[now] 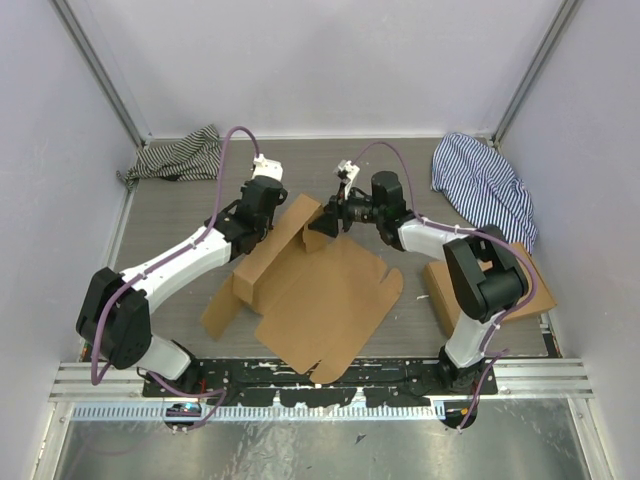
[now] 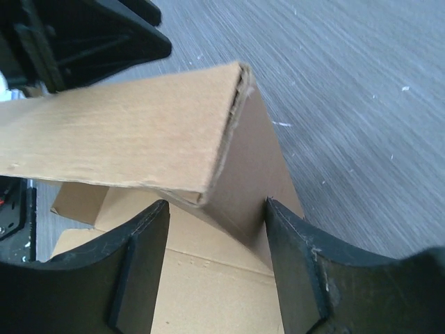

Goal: Fold the paper box

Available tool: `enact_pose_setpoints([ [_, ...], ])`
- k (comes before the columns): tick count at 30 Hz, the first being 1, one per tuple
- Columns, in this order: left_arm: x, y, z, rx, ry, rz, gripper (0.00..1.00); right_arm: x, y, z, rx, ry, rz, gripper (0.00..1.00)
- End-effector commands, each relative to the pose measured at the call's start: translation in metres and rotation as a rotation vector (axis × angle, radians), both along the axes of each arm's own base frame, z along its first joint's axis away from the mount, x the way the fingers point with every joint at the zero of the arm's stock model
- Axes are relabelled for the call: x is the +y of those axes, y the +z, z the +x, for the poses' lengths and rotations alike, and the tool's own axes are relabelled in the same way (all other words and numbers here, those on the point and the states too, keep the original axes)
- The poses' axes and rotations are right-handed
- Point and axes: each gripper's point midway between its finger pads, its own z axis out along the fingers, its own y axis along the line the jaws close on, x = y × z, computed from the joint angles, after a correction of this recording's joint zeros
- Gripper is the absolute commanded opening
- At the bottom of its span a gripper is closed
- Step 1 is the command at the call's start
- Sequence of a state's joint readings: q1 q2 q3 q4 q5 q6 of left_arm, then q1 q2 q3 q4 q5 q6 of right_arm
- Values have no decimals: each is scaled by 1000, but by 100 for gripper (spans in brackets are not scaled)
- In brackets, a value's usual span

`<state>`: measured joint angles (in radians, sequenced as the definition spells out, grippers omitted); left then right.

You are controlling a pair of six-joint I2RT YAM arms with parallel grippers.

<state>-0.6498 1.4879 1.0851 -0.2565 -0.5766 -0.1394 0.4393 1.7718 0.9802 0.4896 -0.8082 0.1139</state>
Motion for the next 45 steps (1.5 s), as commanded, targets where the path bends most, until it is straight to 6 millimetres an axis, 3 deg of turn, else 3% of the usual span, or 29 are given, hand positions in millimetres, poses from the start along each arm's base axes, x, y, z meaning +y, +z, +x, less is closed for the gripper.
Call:
enact_pose_setpoints([
  [1,-9,-1,-2,26,-35,-19,38,8,84,-8,-199,80,129,63],
  [6,-13,-1,-3,32,-54,-36,38,12,82,-4,-181,76,134,58],
  [13,-17,3,-6,30,-72,-58,37,12,67,3,-190,-18,70,28],
  [18,-23,5,-11,35,-97,-85,37,10,57,8,-190,-121,36,15],
  [29,-38,-2,-18,59,-136,-81,35,18,25,-6,-138,-152,-4,38],
  [37,-35,-1,-18,56,-129,-68,35,23,6,-6,-127,-124,-30,42],
  [43,-35,-6,-21,82,-134,-59,35,26,-6,3,-113,-187,-68,5],
  [45,-35,-8,-23,95,-130,-48,34,23,-3,6,-123,-234,-89,1],
])
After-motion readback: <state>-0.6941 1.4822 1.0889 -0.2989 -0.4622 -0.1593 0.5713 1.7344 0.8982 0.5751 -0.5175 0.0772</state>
